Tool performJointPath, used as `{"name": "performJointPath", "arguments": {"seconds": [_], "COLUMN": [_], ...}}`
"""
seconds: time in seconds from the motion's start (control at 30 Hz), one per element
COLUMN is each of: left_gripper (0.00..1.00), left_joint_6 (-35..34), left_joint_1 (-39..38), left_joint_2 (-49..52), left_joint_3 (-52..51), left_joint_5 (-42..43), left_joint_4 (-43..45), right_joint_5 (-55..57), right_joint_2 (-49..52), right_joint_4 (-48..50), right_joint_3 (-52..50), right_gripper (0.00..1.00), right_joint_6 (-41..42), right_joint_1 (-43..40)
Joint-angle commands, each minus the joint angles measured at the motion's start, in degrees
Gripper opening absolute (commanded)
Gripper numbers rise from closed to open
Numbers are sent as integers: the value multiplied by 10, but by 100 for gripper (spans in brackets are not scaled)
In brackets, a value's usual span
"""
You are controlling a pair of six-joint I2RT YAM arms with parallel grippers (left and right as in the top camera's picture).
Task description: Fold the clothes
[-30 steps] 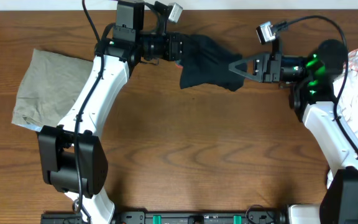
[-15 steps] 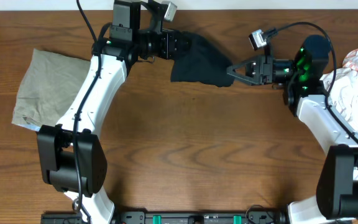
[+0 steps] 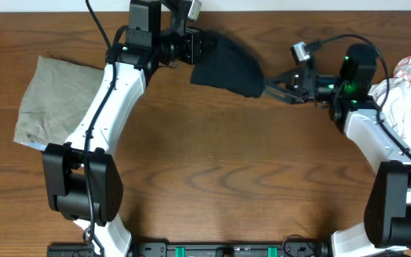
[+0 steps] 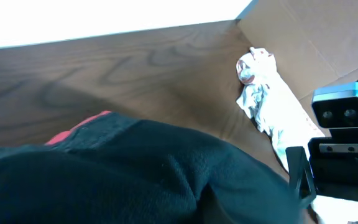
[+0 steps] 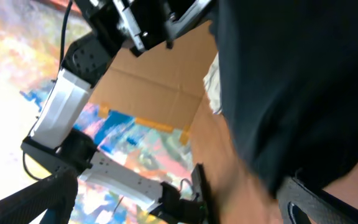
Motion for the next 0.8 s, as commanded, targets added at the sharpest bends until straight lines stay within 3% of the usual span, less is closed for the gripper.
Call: {"name": "performJointPath", "arguments": {"seconds": [0.0, 0.17, 0.5, 0.63, 0.77], "left_gripper": [6, 6, 6, 6, 6], "left_joint_6": [8, 8, -28, -60, -64], "left_joint_1": [-8, -35, -73, -89, -108], "left_joint_2": [4, 16, 57, 57, 61], "left_joint_3": [6, 6, 6, 6, 6], "left_joint_5": [-26, -106, -113, -217, -236], "left_joint_4": [25, 35, 57, 59, 59], "right_joint_5": [3, -5, -19, 3, 11], "right_joint_2": [4, 4, 4, 4, 4], "right_joint_4": [0, -1, -5, -7, -7], "right_joint_3": [-5, -5, -15, -39, -66], "right_gripper": [99, 99, 99, 99, 99], "right_joint_6": [-44, -57, -90, -105, -123], "right_joint_1": [-17, -16, 8, 26, 36]}}
